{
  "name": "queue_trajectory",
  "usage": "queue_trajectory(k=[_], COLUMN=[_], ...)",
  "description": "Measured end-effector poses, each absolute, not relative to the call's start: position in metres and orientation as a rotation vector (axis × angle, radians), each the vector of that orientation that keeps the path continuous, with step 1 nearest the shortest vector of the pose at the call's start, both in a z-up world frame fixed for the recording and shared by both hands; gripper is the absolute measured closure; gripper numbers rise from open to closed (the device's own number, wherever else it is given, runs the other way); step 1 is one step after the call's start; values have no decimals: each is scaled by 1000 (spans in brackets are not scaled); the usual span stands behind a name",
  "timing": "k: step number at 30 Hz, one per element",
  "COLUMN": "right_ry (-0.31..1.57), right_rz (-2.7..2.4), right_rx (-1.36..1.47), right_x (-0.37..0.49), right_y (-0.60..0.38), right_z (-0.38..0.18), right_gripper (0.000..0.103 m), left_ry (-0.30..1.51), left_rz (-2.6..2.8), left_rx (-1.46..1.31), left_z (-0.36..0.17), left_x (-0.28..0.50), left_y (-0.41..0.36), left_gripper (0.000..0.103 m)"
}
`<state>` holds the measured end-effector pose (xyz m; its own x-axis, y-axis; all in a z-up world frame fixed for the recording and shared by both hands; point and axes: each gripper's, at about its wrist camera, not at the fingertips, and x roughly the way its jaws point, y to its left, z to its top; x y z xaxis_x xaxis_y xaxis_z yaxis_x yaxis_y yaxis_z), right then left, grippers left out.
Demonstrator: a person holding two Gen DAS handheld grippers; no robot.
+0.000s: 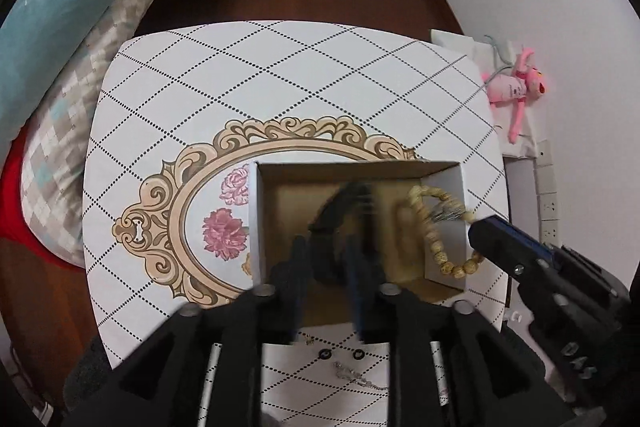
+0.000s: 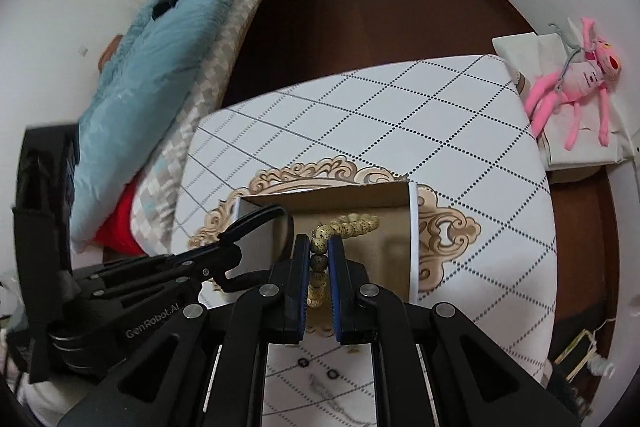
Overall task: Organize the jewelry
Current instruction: 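Carry both items into the white cardboard box and open both tools, then lift both tools up and away from the box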
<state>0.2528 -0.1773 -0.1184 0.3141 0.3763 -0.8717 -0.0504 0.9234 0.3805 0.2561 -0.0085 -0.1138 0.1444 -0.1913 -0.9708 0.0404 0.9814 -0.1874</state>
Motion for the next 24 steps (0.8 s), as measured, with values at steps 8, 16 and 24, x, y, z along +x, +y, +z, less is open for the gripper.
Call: queue_trajectory(k=[8, 16, 24], right_ry=[1220, 1222, 1197], right_rz=[201, 33, -24], right_rx=[207, 2, -45], right_x=[244, 222, 211], right_y=[-183, -180, -178], right_z=[-121, -144, -156], right_gripper=[61, 4, 1], left_ry=[1322, 1197, 1199], left_rz=[-97, -16, -13], left_rx=[-79, 20, 31], left_z=[-99, -112, -124], left_x=[248, 218, 204], left_y=[11, 20, 12], left_gripper=[13, 0, 0])
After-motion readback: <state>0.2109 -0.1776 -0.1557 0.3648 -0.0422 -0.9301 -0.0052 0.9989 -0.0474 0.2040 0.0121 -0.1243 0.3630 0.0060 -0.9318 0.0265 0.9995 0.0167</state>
